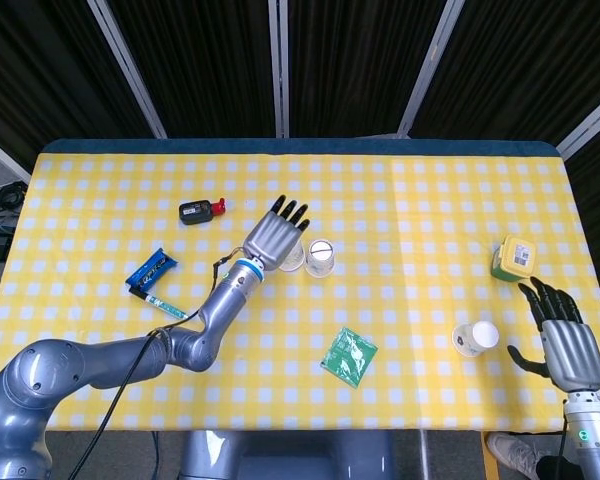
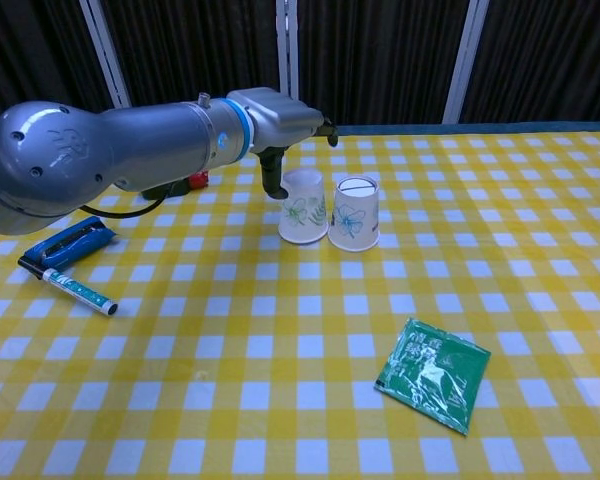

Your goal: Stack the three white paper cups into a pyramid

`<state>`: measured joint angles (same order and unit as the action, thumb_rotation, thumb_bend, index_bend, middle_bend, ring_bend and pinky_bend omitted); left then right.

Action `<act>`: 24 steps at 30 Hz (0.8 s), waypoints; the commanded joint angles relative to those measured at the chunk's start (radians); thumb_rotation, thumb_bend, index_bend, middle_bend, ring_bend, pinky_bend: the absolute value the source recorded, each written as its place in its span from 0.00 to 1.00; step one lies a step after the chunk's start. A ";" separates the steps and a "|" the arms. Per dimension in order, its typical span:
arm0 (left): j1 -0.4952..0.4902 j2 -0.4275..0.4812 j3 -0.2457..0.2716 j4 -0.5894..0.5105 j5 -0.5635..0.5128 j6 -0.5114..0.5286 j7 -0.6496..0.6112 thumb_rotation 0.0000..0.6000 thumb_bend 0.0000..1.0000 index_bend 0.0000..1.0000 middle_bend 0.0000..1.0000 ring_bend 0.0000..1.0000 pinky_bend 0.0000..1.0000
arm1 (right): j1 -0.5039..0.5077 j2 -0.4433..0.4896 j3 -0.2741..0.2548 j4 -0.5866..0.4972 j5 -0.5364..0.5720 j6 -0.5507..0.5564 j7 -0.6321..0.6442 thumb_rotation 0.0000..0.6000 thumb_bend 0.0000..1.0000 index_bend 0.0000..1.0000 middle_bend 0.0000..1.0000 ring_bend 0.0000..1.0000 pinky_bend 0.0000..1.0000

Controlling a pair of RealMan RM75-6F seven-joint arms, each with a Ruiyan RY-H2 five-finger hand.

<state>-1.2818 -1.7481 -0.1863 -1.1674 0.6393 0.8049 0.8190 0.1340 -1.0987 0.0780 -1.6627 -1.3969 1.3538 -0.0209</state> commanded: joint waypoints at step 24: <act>0.573 0.447 0.291 -0.654 0.542 0.692 -0.258 1.00 0.28 0.00 0.00 0.00 0.00 | 0.007 -0.007 0.000 0.008 0.035 -0.024 -0.054 1.00 0.12 0.05 0.00 0.00 0.00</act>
<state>-0.8373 -1.3885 0.0055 -1.7193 1.0532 1.3637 0.5990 0.1411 -1.1075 0.0792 -1.6479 -1.3577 1.3266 -0.0686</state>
